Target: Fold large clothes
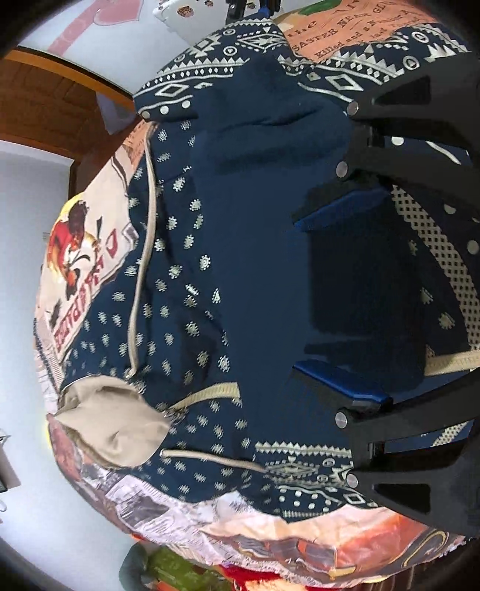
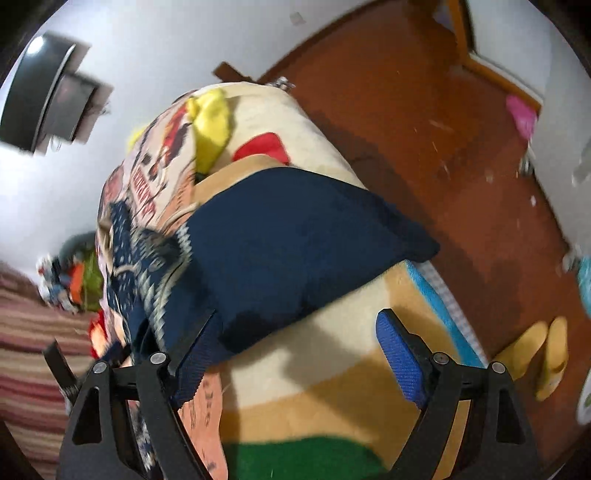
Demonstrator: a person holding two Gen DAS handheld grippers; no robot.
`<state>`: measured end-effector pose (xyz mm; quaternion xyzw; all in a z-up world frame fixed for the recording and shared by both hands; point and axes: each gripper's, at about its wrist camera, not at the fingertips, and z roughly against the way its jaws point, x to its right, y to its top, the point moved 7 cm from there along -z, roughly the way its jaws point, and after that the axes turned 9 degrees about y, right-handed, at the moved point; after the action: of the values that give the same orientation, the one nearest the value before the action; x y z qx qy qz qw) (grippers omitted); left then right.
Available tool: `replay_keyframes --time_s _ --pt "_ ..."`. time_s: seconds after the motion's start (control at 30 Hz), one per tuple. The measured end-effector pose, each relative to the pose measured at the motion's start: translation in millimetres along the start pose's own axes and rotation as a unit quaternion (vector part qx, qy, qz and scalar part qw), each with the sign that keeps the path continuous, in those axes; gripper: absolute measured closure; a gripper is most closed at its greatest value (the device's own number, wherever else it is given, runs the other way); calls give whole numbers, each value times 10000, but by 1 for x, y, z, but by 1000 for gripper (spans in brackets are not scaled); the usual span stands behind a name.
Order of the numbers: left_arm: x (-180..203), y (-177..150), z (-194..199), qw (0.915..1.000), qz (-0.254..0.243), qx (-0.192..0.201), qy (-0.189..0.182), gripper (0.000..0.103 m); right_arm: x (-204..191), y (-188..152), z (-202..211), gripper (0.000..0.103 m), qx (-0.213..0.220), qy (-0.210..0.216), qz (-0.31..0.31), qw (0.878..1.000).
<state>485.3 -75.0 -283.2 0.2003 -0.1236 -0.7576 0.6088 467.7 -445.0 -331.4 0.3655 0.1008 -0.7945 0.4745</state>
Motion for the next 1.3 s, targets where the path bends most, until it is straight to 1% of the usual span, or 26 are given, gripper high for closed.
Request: replay_keyframes --time_s 0.03,0.1,0.23,0.33,0.37,0.4,0.43,0.5,0.53,0.6,0.7,0.8,0.93,1.03,1.17,1.23,1.3 --pt "1 0 -3 10000 3 -40 -24 31 3 3 -4 19 8 38 -60 10000" --pt "4 -1 -10 9999 -4 -114 -60 31 5 9 -9 22 42 56 -74 9999" --pt "6 0 -14 9999 19 -116 -123 31 8 19 -22 30 59 -25 49 10000" --pt "6 2 -14 9998 52 -114 -169 31 7 25 -29 41 141 -70 119 9998" --pt "6 2 -14 9998 59 -118 -177 31 7 27 -29 48 175 -76 112 9998" --pt "5 2 -14 9997 68 -119 -187 31 7 29 -30 58 223 -68 98 9997" --pt "5 2 -14 9997 75 -115 -188 31 6 32 -30 63 271 -48 72 9996" --pt "4 3 -13 9998 79 -97 -163 31 5 35 -30 80 311 17 18 9995" --pt "3 4 -11 9999 70 -79 -125 31 3 36 -28 83 328 31 22 9995" --pt "1 4 -6 10000 46 -10 -65 31 -4 38 -24 92 406 7 124 9991" --pt "-4 5 8 9998 47 172 -11 31 -23 43 -10 94 623 -70 455 9970" --pt "-10 8 24 9993 100 369 18 31 -52 46 12 94 904 -21 803 9927" --pt "-23 12 49 9974 212 683 75 31 -107 47 43 94 1289 80 1461 9808" --pt "-32 14 66 9955 311 892 90 31 -154 41 57 94 1456 292 1905 9704" --pt "-47 13 89 9923 417 1158 95 31 -207 25 63 94 1530 568 2335 9586" --pt "-56 11 100 9904 461 1297 134 31 -238 16 61 94 1517 713 2552 9522" --pt "-66 8 111 9884 506 1426 157 31 -260 8 56 94 1479 817 2703 9478"
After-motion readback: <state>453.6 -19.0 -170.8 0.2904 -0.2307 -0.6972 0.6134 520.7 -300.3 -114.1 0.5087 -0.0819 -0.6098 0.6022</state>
